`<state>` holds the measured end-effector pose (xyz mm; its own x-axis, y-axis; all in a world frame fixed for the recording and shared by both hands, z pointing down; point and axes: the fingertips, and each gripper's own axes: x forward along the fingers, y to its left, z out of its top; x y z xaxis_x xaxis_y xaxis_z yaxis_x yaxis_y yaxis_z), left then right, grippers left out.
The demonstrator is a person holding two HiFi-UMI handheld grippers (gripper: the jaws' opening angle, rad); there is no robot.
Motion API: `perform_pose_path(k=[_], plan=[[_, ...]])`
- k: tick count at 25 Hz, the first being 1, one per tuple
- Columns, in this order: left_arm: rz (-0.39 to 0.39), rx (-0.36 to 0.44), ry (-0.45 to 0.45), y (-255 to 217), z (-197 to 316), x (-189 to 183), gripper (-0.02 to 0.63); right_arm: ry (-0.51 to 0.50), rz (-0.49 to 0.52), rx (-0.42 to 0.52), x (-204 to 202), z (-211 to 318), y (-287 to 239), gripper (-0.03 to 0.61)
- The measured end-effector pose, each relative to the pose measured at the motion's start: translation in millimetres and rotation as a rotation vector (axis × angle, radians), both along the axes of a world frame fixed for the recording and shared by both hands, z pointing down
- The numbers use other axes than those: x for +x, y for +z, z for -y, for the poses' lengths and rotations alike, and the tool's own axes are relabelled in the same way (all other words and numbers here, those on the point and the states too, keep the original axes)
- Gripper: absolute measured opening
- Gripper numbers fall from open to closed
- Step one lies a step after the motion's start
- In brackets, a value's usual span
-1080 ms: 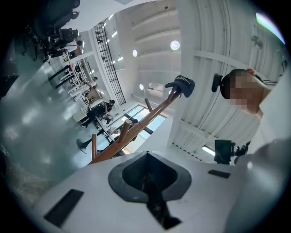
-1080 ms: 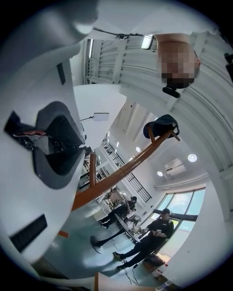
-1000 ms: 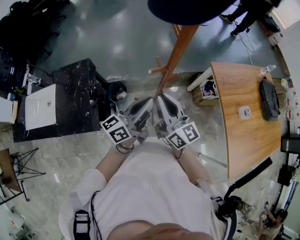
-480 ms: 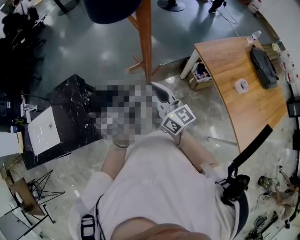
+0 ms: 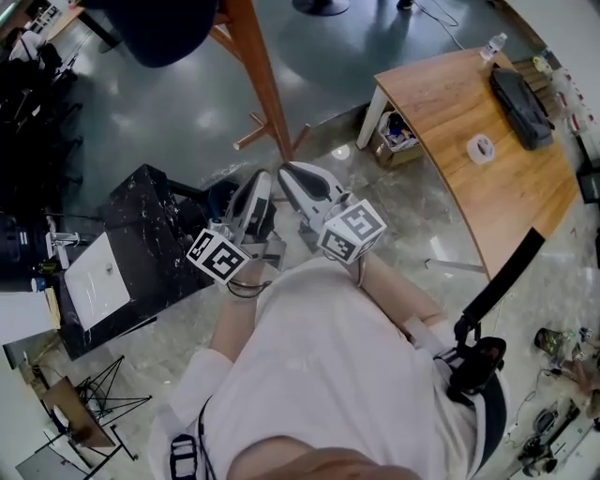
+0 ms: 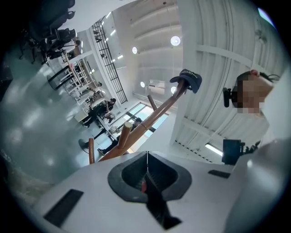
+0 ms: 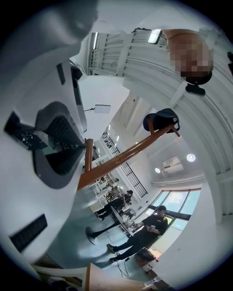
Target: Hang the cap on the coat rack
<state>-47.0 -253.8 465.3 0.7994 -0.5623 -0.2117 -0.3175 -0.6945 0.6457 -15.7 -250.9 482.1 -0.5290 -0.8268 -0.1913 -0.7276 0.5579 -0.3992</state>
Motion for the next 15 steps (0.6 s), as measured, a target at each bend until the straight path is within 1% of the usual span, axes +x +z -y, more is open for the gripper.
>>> perform_pose_path(k=[7, 15], plan=[[-0.016, 0.001, 0.02, -0.6, -2.1, 1.3, 0.008, 0.009, -0.005, 0.004, 0.6, 0.3, -1.6, 0.044], [-0.011, -0.004, 0.045, 3.2, -2.7, -0.8, 0.008, 0.038, -0.006, 0.002, 2.8, -0.2, -0.8, 0.044]])
